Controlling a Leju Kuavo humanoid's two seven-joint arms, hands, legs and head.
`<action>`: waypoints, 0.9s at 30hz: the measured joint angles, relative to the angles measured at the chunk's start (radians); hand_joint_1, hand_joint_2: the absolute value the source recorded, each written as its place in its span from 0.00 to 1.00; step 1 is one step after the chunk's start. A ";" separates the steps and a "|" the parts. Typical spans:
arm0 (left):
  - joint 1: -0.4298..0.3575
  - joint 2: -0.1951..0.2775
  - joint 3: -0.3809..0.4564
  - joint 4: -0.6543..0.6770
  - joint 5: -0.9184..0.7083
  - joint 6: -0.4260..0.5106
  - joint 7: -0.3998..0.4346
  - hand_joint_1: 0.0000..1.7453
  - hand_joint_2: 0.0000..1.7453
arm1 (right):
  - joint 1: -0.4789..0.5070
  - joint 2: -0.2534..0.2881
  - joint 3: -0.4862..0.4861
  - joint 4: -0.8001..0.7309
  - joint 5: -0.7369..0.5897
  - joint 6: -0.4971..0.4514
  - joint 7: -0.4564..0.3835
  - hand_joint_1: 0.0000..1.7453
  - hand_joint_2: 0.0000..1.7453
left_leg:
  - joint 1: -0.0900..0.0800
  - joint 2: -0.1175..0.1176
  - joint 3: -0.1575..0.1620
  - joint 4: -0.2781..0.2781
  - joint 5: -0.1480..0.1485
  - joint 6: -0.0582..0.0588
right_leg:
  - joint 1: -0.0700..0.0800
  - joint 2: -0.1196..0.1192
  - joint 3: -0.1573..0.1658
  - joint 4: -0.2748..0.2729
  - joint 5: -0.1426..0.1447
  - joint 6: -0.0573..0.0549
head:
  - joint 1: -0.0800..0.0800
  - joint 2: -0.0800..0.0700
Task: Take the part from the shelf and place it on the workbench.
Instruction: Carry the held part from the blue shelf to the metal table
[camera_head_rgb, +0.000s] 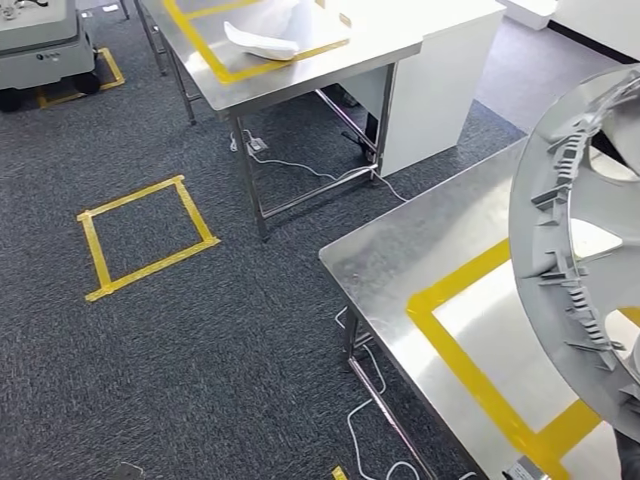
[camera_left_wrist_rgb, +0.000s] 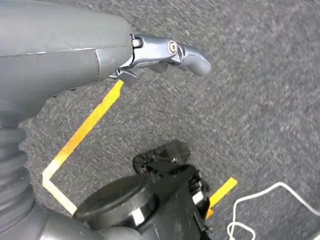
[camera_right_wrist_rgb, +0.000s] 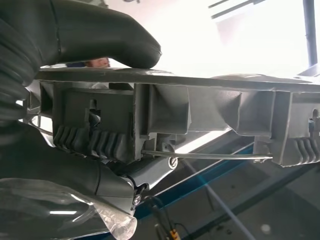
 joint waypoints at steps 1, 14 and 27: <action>0.000 0.000 0.002 0.000 -0.001 -0.002 -0.001 0.00 1.00 | 0.000 0.002 -0.002 0.000 -0.001 0.000 -0.002 1.00 1.00 | -0.002 0.008 0.002 0.003 -0.003 -0.005 | 0.002 -0.002 0.004 -0.010 -0.003 -0.007 | 0.000 0.000; 0.012 -0.010 0.027 -0.002 -0.013 -0.020 -0.002 0.00 1.00 | 0.005 0.047 -0.044 -0.005 -0.037 0.005 -0.050 1.00 1.00 | 0.014 -0.133 -0.038 0.101 -0.015 -0.016 | 0.000 0.144 0.010 -0.012 0.014 -0.039 | -0.003 0.000; 0.018 -0.028 0.055 -0.008 -0.039 -0.038 -0.001 0.00 1.00 | 0.004 0.088 -0.092 -0.009 -0.089 0.051 -0.090 1.00 1.00 | 0.009 -0.032 -0.008 -0.015 0.015 0.015 | 0.000 0.061 -0.100 0.196 -0.074 0.005 | 0.003 0.000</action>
